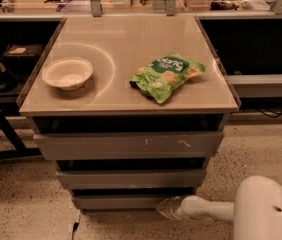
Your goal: Close bottom drawer
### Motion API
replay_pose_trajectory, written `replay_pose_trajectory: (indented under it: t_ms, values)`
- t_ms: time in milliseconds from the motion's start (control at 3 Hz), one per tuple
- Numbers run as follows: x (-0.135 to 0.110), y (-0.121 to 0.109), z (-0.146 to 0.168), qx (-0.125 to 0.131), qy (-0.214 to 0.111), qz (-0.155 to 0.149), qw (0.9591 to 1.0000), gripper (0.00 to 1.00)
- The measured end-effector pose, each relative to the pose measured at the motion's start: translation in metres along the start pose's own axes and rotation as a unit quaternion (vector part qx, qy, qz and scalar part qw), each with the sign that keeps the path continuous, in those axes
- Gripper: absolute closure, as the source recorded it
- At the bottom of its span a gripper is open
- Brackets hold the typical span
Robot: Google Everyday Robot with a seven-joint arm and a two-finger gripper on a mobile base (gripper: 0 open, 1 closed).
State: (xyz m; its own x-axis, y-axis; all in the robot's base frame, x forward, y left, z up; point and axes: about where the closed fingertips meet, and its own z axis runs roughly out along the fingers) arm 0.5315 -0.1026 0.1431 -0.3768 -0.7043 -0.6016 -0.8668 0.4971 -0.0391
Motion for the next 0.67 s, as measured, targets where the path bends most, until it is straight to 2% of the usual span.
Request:
replay_pose_trajectory:
  t_ms: [333,667]
  values:
    - [0.025,-0.006,-0.046,0.015,0.024,0.048,0.9985,1.0]
    - [0.047,0.01,-0.1,0.025,0.054,0.095,0.9937,1.0]
